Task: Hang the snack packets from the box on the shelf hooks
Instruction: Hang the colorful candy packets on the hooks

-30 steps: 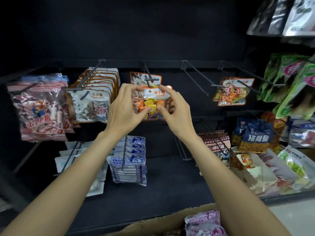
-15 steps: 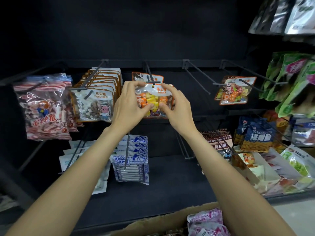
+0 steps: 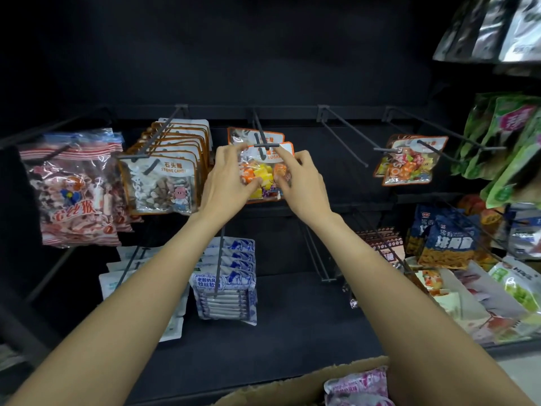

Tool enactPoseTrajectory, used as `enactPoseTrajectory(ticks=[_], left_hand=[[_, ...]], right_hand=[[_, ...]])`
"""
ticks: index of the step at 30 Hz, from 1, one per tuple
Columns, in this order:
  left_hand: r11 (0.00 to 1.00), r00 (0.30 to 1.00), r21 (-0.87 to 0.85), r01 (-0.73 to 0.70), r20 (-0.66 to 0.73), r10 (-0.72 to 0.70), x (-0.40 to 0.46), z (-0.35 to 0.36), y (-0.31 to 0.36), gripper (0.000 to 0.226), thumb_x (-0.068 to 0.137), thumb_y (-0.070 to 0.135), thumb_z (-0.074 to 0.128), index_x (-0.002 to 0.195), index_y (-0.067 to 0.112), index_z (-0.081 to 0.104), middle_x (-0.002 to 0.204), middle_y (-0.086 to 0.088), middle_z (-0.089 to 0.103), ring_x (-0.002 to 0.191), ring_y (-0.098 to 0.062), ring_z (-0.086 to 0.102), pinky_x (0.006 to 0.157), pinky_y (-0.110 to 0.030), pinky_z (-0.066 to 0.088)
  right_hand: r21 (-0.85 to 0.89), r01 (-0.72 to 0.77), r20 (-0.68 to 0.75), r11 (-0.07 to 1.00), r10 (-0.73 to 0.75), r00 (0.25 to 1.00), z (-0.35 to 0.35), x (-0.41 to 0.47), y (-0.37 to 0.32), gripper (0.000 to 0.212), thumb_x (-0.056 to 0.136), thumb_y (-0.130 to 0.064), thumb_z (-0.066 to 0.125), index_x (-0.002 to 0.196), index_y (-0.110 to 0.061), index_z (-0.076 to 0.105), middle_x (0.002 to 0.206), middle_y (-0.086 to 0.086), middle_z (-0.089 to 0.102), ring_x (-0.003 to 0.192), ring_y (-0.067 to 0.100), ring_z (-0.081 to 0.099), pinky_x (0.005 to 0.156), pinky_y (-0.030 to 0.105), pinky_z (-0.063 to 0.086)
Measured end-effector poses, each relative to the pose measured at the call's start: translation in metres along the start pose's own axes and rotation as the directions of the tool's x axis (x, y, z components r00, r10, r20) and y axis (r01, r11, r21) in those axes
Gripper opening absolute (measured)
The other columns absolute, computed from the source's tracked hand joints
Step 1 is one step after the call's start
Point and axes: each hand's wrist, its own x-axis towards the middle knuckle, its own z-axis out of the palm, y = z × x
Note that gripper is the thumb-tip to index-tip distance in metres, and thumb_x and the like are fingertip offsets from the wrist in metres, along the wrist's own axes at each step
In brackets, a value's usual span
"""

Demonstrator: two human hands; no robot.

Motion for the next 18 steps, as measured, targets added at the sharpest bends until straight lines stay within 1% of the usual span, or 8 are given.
enactPoseTrajectory(ticks=[3, 5, 9, 11, 12, 14, 16, 18], left_hand=[[0.998, 1.0, 0.061, 0.018, -0.019, -0.017, 0.019, 0.018, -0.012, 0.068, 0.082, 0.023, 0.072, 0.139, 0.014, 0.037, 0.14, -0.007, 0.031, 0.115, -0.024, 0.052, 0.089, -0.028, 0.045], [0.996, 0.999, 0.075, 0.038, -0.036, -0.035, 0.03, 0.027, -0.019, 0.069, 0.081, 0.019, 0.072, 0.14, 0.013, 0.037, 0.143, -0.01, 0.026, 0.121, -0.026, 0.047, 0.097, -0.033, 0.045], [0.995, 0.996, 0.078, 0.068, -0.071, -0.063, 0.052, 0.039, -0.026, 0.065, 0.081, 0.009, 0.069, 0.138, 0.012, 0.039, 0.145, -0.015, 0.023, 0.13, -0.03, 0.036, 0.104, -0.037, 0.04], [0.993, 0.993, 0.072, 0.097, -0.069, -0.092, 0.055, 0.043, -0.025, 0.065, 0.083, 0.008, 0.066, 0.141, 0.014, 0.036, 0.148, -0.016, 0.021, 0.134, -0.032, 0.03, 0.107, -0.037, 0.037], [0.992, 0.993, 0.071, 0.106, -0.059, -0.102, 0.053, 0.045, -0.024, 0.067, 0.085, 0.007, 0.063, 0.144, 0.014, 0.033, 0.15, -0.017, 0.017, 0.137, -0.033, 0.025, 0.109, -0.038, 0.033], [0.989, 0.993, 0.084, 0.121, -0.021, -0.12, 0.041, 0.047, -0.019, 0.072, 0.086, 0.008, 0.061, 0.148, 0.015, 0.024, 0.156, -0.019, 0.003, 0.143, -0.034, 0.012, 0.112, -0.036, 0.025], [0.988, 0.991, 0.084, 0.131, 0.0, -0.132, 0.022, 0.046, -0.011, 0.074, 0.088, 0.011, 0.06, 0.15, 0.014, 0.019, 0.158, -0.016, -0.004, 0.145, -0.031, 0.003, 0.111, -0.028, 0.019], [0.992, 0.993, 0.028, 0.121, -0.017, -0.121, -0.006, 0.041, 0.001, 0.07, 0.089, 0.014, 0.059, 0.149, 0.014, 0.022, 0.157, -0.012, 0.008, 0.144, -0.026, 0.009, 0.107, -0.02, 0.015]], right_hand=[[-0.106, 0.047, 0.006, 0.993, -0.046, 0.999, 0.018, 0.021, 0.006, 0.054, 0.094, -0.013, 0.055, 0.143, -0.02, 0.036, 0.129, 0.011, 0.04, 0.091, 0.023, 0.054, 0.061, 0.03, 0.044], [-0.141, 0.053, -0.003, 0.989, -0.054, 0.999, 0.03, 0.035, 0.008, 0.057, 0.09, -0.006, 0.055, 0.142, -0.019, 0.034, 0.135, 0.013, 0.035, 0.098, 0.027, 0.053, 0.061, 0.034, 0.05], [-0.075, -0.042, -0.004, 0.996, 0.041, 0.999, 0.045, 0.06, 0.006, 0.055, 0.09, 0.0, 0.049, 0.14, -0.019, 0.034, 0.141, 0.014, 0.031, 0.111, 0.034, 0.046, 0.076, 0.045, 0.052], [-0.134, -0.066, 0.003, 0.989, 0.067, 0.998, 0.051, 0.063, 0.006, 0.065, 0.089, -0.003, 0.052, 0.146, -0.02, 0.026, 0.148, 0.016, 0.021, 0.12, 0.034, 0.039, 0.079, 0.042, 0.051], [-0.187, -0.039, 0.015, 0.982, 0.043, 0.999, 0.055, 0.06, 0.01, 0.071, 0.089, -0.007, 0.055, 0.149, -0.02, 0.02, 0.153, 0.018, 0.013, 0.128, 0.036, 0.033, 0.086, 0.043, 0.049], [-0.23, 0.001, 0.056, 0.973, 0.012, 0.998, 0.058, 0.045, 0.016, 0.077, 0.09, -0.015, 0.058, 0.152, -0.019, 0.012, 0.158, 0.019, -0.003, 0.143, 0.036, 0.012, 0.106, 0.049, 0.035], [-0.209, 0.021, 0.098, 0.978, 0.0, 0.995, 0.054, 0.021, 0.02, 0.078, 0.091, -0.017, 0.058, 0.153, -0.018, 0.011, 0.159, 0.016, -0.01, 0.147, 0.033, -0.004, 0.117, 0.051, 0.017], [-0.18, 0.067, 0.089, 0.981, -0.051, 0.995, 0.044, -0.009, 0.022, 0.071, 0.091, -0.015, 0.059, 0.151, -0.014, 0.021, 0.159, 0.015, 0.0, 0.147, 0.031, -0.001, 0.117, 0.05, 0.015]])
